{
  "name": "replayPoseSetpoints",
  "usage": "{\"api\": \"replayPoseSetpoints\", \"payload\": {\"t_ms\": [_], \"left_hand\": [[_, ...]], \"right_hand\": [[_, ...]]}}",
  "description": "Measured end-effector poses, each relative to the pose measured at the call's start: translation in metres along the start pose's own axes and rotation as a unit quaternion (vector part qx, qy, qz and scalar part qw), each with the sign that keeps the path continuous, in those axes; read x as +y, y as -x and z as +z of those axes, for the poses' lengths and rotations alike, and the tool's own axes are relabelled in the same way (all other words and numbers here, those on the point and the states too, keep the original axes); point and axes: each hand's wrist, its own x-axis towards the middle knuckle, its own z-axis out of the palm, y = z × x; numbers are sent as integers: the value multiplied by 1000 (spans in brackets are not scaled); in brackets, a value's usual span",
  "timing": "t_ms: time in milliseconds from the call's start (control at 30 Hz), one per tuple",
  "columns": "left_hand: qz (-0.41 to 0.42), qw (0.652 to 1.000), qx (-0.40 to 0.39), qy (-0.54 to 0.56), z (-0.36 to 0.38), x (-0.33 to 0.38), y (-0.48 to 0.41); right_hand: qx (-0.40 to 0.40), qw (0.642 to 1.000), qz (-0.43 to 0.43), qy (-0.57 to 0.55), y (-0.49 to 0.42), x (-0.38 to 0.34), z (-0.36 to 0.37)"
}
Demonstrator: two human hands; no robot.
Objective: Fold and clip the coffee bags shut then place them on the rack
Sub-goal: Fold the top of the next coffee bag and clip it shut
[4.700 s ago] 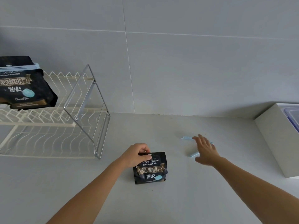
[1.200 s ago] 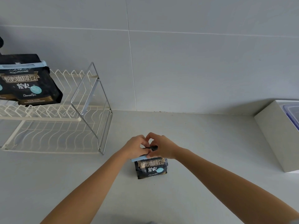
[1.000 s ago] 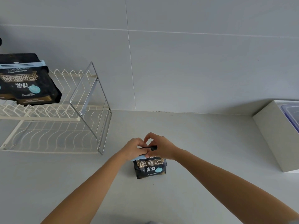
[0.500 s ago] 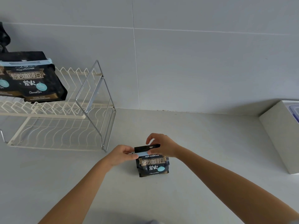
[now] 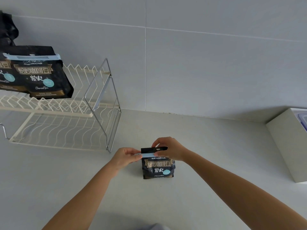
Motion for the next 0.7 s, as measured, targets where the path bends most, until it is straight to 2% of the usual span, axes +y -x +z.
{"api": "replayPoseSetpoints", "payload": {"t_ms": [100, 267, 367, 500, 633, 700], "left_hand": [[23, 1000, 15, -9, 1, 0, -2], [52, 997, 18, -49, 4, 5, -2], [57, 996, 5, -68, 5, 10, -2], [14, 999, -24, -42, -2, 6, 3], [-1, 997, -63, 52, -7, -5, 8], [-11, 995, -55, 82, -7, -8, 8]], "right_hand": [[-6, 997, -1, 77, -4, -7, -3], [-62, 974, -6, 219, -12, -22, 2], [-65, 975, -7, 212, -19, -29, 19], [-83, 982, -8, 169, -24, -31, 25], [-87, 986, -10, 139, -22, -25, 24], [-79, 987, -15, 140, -22, -23, 25]]}}
